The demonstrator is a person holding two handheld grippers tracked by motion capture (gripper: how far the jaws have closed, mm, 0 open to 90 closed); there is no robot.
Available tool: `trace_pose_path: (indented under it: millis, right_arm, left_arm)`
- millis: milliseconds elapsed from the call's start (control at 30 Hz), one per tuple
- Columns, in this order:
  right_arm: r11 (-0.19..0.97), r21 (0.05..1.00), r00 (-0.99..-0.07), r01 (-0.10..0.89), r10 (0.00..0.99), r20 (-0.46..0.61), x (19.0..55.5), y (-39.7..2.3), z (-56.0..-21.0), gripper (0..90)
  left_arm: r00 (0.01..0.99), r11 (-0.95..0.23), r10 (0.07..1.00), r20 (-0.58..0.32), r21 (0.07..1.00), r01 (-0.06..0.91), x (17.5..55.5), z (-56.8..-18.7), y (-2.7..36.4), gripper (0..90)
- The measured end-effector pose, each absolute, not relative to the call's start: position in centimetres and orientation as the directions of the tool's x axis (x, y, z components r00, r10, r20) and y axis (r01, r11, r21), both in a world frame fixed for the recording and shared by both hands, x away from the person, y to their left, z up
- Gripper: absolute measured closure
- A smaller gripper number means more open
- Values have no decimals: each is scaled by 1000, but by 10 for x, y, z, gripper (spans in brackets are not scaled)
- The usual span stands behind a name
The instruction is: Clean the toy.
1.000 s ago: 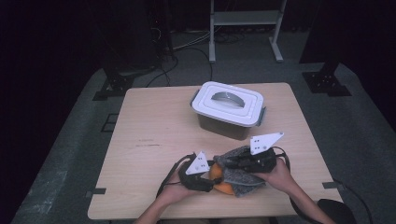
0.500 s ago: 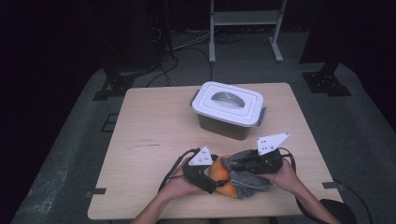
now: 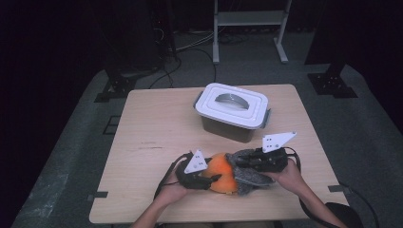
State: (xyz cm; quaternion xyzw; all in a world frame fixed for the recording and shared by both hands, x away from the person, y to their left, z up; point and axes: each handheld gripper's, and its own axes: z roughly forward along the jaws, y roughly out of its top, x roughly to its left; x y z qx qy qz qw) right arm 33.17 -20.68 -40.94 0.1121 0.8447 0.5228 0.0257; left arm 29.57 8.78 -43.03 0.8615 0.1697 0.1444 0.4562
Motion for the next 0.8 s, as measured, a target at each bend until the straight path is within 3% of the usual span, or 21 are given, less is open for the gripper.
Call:
trace_pose_path:
  millis: [67,167,233,467,500,533,600,800]
  right_arm:
    - [412,893,-971,181,217,97,332,-208,-413,795]
    - [409,897,-975,169,205,91,332,-200,-412,795]
    - [414,898,-979,153,189,80,332,-191,-411,795]
    - [398,903,-981,161,169,100,340,-178,-412,795]
    - [393,905,-980,164,169,104,341,-179,-413,795]
    - [387,906,-979,171,174,110,341,-180,-414,795]
    - [377,908,-976,180,186,116,342,-183,-415,795]
    - [364,909,-967,201,222,125,341,-200,-415,794]
  left_arm:
    - [904,-520,421,76,837,172,296,-431,88,338]
    - [912,-507,409,22,837,208,302,-429,84,180]
    - [913,-507,408,11,835,216,305,-427,80,123]
    - [925,-530,378,27,826,193,314,-427,72,97]
    - [929,-537,368,38,824,179,313,-427,72,113]
    - [926,-547,367,90,826,136,311,-428,72,198]
    - [916,-541,387,104,831,133,309,-429,73,328]
    - [860,-502,498,107,845,185,300,-430,83,385]
